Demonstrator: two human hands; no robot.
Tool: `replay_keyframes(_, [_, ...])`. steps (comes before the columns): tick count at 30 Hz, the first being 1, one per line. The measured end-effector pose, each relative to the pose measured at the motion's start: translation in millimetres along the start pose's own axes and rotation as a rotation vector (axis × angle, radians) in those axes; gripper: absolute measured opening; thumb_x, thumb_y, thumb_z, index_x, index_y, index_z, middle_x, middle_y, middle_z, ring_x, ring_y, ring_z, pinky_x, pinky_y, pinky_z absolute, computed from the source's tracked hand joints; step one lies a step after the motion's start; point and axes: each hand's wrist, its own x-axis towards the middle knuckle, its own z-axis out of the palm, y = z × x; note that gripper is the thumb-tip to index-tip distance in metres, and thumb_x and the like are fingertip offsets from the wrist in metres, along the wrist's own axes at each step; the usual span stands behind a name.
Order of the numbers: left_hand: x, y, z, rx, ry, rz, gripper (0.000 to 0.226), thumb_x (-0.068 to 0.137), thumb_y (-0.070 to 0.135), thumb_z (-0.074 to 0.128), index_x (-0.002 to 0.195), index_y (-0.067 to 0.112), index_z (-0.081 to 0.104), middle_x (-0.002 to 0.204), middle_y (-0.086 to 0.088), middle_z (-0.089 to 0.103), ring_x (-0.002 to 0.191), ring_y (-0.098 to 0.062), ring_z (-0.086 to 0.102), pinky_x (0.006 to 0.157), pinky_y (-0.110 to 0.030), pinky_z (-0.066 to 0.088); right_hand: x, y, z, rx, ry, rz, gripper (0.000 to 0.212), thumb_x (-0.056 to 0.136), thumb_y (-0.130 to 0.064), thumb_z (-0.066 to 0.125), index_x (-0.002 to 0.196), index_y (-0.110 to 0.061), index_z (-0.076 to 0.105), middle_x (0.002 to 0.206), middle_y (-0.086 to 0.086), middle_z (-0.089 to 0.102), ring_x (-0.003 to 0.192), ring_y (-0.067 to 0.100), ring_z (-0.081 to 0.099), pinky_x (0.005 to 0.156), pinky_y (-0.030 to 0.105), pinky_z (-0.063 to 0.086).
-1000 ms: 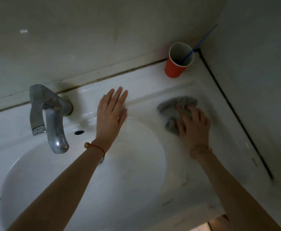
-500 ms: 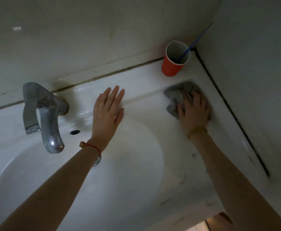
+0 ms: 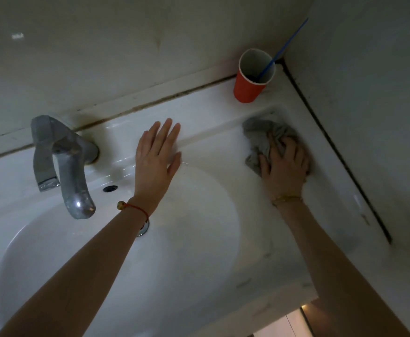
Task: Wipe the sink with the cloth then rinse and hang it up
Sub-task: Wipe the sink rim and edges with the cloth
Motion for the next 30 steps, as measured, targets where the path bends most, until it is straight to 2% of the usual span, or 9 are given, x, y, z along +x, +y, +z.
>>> replay_keyframes(4, [-1, 0, 0, 0.006, -0.020, -0.006, 0.056, 0.105, 0.032, 0.044, 0.156, 0.022, 0.024, 0.164, 0.000, 0.022, 0.153, -0.020, 0.013, 0.126, -0.042, 0.012, -78, -13, 2, 0.032, -0.041, -0.291, 0.050, 0.094, -0.045, 0.037, 0.138, -0.024, 0.049, 0.134, 0.015, 0.053, 0.116, 0.037, 0.050, 0.097, 0.047, 0.044])
replay_keyframes(6, [-1, 0, -1, 0.002, -0.019, -0.008, 0.056, 0.105, 0.033, 0.043, 0.156, 0.022, 0.024, 0.164, 0.000, 0.022, 0.153, -0.020, 0.013, 0.125, -0.042, 0.012, -72, 4, -1, 0.046, -0.084, -0.391, 0.051, 0.095, -0.047, 0.031, 0.138, -0.027, 0.047, 0.133, 0.012, 0.052, 0.116, 0.032, 0.047, 0.098, 0.043, 0.043])
replay_keyframes(8, [-1, 0, -2, 0.003, -0.015, -0.006, 0.055, 0.104, 0.032, 0.044, 0.155, 0.022, 0.025, 0.163, 0.001, 0.023, 0.153, -0.020, 0.015, 0.125, -0.042, 0.013, -40, 13, -3, 0.015, -0.050, -0.284, 0.050, 0.096, -0.045, 0.031, 0.140, -0.026, 0.045, 0.137, 0.015, 0.048, 0.119, 0.036, 0.047, 0.099, 0.043, 0.040])
replay_keyframes(11, [0, 1, -1, -0.002, -0.003, -0.002, 0.055, 0.104, 0.032, 0.045, 0.155, 0.021, 0.027, 0.163, 0.001, 0.025, 0.152, -0.020, 0.016, 0.125, -0.041, 0.013, 11, 0, 0, -0.023, -0.008, 0.007, 0.049, 0.097, -0.042, 0.037, 0.140, -0.019, 0.044, 0.143, 0.018, 0.041, 0.126, 0.037, 0.041, 0.103, 0.044, 0.031])
replay_keyframes(12, [0, 0, -1, -0.005, -0.001, 0.000, 0.055, 0.104, 0.032, 0.045, 0.155, 0.021, 0.027, 0.163, 0.001, 0.025, 0.152, -0.020, 0.016, 0.125, -0.041, 0.012, 11, -12, 1, -0.028, -0.010, 0.025, 0.048, 0.097, -0.040, 0.039, 0.139, -0.016, 0.046, 0.143, 0.019, 0.041, 0.126, 0.036, 0.041, 0.103, 0.043, 0.030])
replay_keyframes(15, [-1, 0, 1, -0.014, 0.011, 0.009, 0.055, 0.104, 0.031, 0.046, 0.155, 0.021, 0.027, 0.163, 0.001, 0.024, 0.152, -0.020, 0.016, 0.125, -0.042, 0.013, -35, -33, 3, 0.030, -0.050, -0.196, 0.048, 0.096, -0.040, 0.040, 0.138, -0.018, 0.047, 0.138, 0.018, 0.047, 0.119, 0.038, 0.048, 0.099, 0.043, 0.040])
replay_keyframes(19, [-2, -2, 4, -0.018, 0.008, 0.010, 0.057, 0.104, 0.032, 0.045, 0.156, 0.022, 0.024, 0.164, 0.001, 0.022, 0.153, -0.019, 0.014, 0.125, -0.043, 0.013, -64, -1, -5, 0.030, -0.101, -0.427, 0.050, 0.094, -0.044, 0.036, 0.137, -0.023, 0.049, 0.131, 0.015, 0.054, 0.115, 0.038, 0.053, 0.099, 0.043, 0.044])
replay_keyframes(25, [0, -4, 3, -0.004, 0.002, 0.012, 0.058, 0.104, 0.032, 0.046, 0.156, 0.023, 0.023, 0.164, 0.004, 0.021, 0.153, -0.017, 0.013, 0.125, -0.041, 0.013, 14, -16, 0, -0.043, -0.051, -0.012, 0.052, 0.096, -0.044, 0.039, 0.142, -0.020, 0.041, 0.141, 0.018, 0.040, 0.123, 0.038, 0.040, 0.100, 0.046, 0.032])
replay_keyframes(30, [-1, -2, 2, -0.011, -0.009, 0.007, 0.057, 0.104, 0.032, 0.045, 0.156, 0.022, 0.024, 0.164, 0.001, 0.021, 0.153, -0.019, 0.013, 0.125, -0.044, 0.015, -64, -28, -3, 0.069, -0.107, -0.342, 0.053, 0.091, -0.049, 0.039, 0.139, -0.028, 0.046, 0.133, 0.011, 0.052, 0.113, 0.034, 0.049, 0.092, 0.040, 0.040])
